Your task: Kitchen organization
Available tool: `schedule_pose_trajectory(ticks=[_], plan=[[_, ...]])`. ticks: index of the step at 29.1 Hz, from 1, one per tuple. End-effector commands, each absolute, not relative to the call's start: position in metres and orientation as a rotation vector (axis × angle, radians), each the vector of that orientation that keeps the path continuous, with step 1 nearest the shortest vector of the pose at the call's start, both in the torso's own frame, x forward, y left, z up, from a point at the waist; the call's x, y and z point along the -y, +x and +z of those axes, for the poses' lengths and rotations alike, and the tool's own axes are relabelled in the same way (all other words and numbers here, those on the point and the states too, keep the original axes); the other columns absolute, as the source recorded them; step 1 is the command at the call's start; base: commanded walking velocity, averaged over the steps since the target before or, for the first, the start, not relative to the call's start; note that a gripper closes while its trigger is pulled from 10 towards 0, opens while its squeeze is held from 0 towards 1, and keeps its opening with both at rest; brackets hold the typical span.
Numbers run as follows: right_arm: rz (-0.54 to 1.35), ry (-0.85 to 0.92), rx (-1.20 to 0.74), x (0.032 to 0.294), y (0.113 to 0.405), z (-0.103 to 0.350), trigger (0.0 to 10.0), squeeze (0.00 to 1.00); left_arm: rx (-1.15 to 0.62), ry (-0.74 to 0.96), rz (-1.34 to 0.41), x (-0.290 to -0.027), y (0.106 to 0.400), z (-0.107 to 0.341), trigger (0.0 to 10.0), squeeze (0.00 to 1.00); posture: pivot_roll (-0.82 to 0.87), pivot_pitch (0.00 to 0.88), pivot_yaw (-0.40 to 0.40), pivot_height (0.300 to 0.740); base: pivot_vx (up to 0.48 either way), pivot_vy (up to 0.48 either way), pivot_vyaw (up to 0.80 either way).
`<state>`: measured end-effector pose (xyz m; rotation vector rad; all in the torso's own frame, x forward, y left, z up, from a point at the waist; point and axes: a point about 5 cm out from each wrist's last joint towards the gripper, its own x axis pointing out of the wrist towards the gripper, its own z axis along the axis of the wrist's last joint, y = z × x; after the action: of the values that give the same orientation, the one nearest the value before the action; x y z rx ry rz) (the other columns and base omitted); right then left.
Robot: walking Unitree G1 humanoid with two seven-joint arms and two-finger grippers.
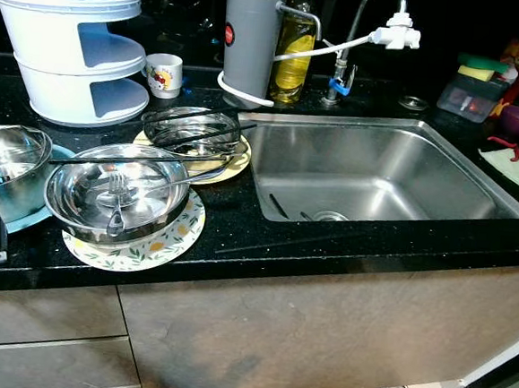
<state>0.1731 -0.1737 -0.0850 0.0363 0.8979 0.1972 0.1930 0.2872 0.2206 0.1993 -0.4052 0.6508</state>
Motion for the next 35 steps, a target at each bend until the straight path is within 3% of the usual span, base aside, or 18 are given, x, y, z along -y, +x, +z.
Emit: schedule_pose_trajectory(ticks=[1, 16, 17, 20, 21, 22, 23, 24, 26, 27, 28, 29, 30, 31, 33, 34, 35], plan=[[0.198, 0.028, -0.925, 0.176, 0.165, -0.088, 10.0, 0.0, 0.39, 0.195, 0.671, -0.293, 0.193, 0.22, 10.0, 0.0, -0.02, 0.143, -0.06, 0.74, 0.0, 0.0, 0.0], [0.199, 0.025, -0.928, 0.176, 0.165, -0.089, 10.0, 0.0, 0.389, 0.16, 0.729, -0.302, 0.193, 0.224, 10.0, 0.0, -0.02, 0.144, -0.062, 0.74, 0.0, 0.0, 0.0], [0.199, 0.025, -0.928, 0.176, 0.165, -0.089, 10.0, 0.0, 0.391, 0.157, 0.729, -0.301, 0.193, 0.224, 9.4, 0.0, -0.02, 0.144, -0.062, 0.74, 0.0, 0.0, 0.0], [0.2, 0.024, -0.928, 0.177, 0.165, -0.089, 10.0, 0.0, 0.393, 0.156, 0.724, -0.301, 0.195, 0.226, 9.1, 0.0, -0.02, 0.144, -0.062, 0.74, 0.0, 0.0, 0.0], [0.199, 0.024, -0.928, 0.177, 0.165, -0.089, 10.0, 0.0, 0.393, 0.156, 0.724, -0.301, 0.195, 0.226, 8.2, 0.0, -0.02, 0.144, -0.062, 0.74, 0.0, 0.0, 0.0], [0.2, 0.024, -0.928, 0.177, 0.165, -0.089, 10.0, 0.0, 0.393, 0.156, 0.723, -0.301, 0.195, 0.226, 6.3, 0.0, -0.02, 0.144, -0.06, 0.74, 0.0, 0.0, 0.0], [0.2, 0.024, -0.928, 0.177, 0.165, -0.089, 10.0, 0.0, 0.394, 0.156, 0.723, -0.301, 0.195, 0.226, 6.3, 0.0, -0.02, 0.144, -0.06, 0.74, 0.0, 0.0, 0.0], [0.2, 0.024, -0.928, 0.177, 0.165, -0.089, 10.0, 0.0, 0.394, 0.157, 0.726, -0.302, 0.195, 0.227, 3.3, 0.0, -0.02, 0.145, -0.061, 0.74, 0.0, 0.0, 0.0], [0.199, 0.024, -0.928, 0.177, 0.165, -0.089, 10.0, 0.0, 0.393, 0.157, 0.728, -0.302, 0.195, 0.227, 3.3, 0.0, -0.02, 0.144, -0.061, 0.74, 0.0, 0.0, 0.0], [0.2, 0.024, -0.928, 0.177, 0.165, -0.089, 10.0, 0.0, 0.388, 0.159, 0.731, -0.303, 0.195, 0.226, 6.5, 0.0, -0.02, 0.144, -0.06, 0.74, 0.0, 0.0, 0.0], [0.2, 0.024, -0.928, 0.177, 0.165, -0.089, 10.0, 0.0, 0.388, 0.159, 0.731, -0.303, 0.195, 0.226, 6.5, 0.0, -0.02, 0.144, -0.06, 0.74, 0.0, 0.0, 0.0], [0.2, 0.023, -0.928, 0.177, 0.165, -0.089, 10.0, 0.0, 0.384, 0.157, 0.735, -0.303, 0.195, 0.225, 10.0, 0.0, -0.02, 0.144, -0.06, 0.74, 0.0, 0.0, 0.0], [0.2, 0.023, -0.928, 0.177, 0.165, -0.089, 10.0, 0.0, 0.382, 0.155, 0.738, -0.303, 0.195, 0.225, 10.0, 0.0, -0.02, 0.144, -0.06, 0.74, 0.0, 0.0, 0.0], [0.2, 0.023, -0.928, 0.177, 0.165, -0.089, 10.0, 0.0, 0.386, 0.155, 0.735, -0.303, 0.195, 0.226, 1.8, 0.0, -0.02, 0.144, -0.06, 0.74, 0.0, 0.0, 0.0], [0.2, 0.023, -0.928, 0.177, 0.165, -0.089, 10.0, 0.0, 0.389, 0.154, 0.732, -0.303, 0.196, 0.226, 1.8, 0.0, -0.02, 0.144, -0.06, 0.74, 0.0, 0.0, 0.0], [0.201, 0.022, -0.928, 0.177, 0.165, -0.089, 10.0, 0.0, 0.392, 0.153, 0.731, -0.303, 0.196, 0.226, 0.0, 0.0, -0.02, 0.144, -0.06, 0.74, 0.0, 0.0, 0.0], [0.201, 0.022, -0.928, 0.177, 0.165, -0.089, 10.0, 0.0, 0.393, 0.152, 0.73, -0.303, 0.196, 0.227, 0.0, 0.0, -0.02, 0.143, -0.06, 0.74, 0.0, 0.0, 0.0]])
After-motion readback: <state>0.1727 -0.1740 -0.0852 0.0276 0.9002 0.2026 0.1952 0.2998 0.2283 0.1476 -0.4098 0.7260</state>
